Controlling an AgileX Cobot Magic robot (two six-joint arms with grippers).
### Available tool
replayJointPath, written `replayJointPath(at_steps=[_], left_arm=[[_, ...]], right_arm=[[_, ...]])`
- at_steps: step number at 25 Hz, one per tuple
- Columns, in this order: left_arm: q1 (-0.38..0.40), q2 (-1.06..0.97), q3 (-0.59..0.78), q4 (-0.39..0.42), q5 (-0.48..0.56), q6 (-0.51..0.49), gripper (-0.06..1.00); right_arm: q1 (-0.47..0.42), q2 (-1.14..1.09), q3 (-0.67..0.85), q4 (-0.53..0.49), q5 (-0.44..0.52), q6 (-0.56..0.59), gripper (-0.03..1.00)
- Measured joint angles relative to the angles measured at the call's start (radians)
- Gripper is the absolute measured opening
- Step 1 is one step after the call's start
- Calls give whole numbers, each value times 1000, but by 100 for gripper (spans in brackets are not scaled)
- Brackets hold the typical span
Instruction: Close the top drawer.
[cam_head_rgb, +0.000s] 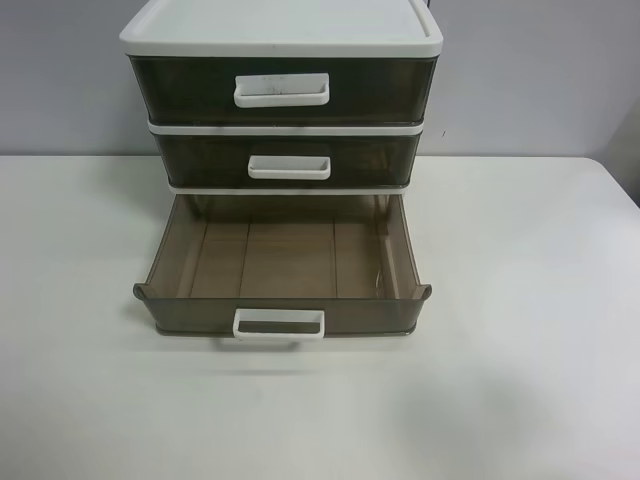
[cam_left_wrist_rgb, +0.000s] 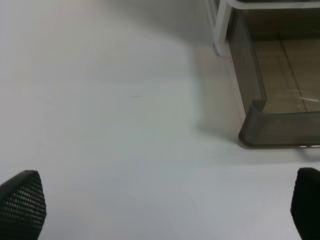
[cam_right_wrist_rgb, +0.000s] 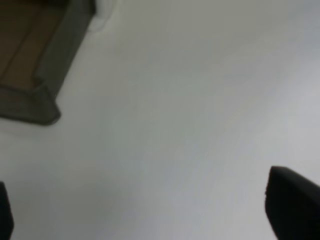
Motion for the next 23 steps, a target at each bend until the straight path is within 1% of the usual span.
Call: replayJointPath(at_steps=[3,5,23], left_arm=[[0,0,0,0,0,0,99],[0,0,0,0,0,0,99],[0,0,0,0,0,0,99]], right_arm=[[-88,-65,7,24,-15,-26,99],[-107,-67,8,38,-17,-43,99],[-111,-67,8,49,-18,-54,98]])
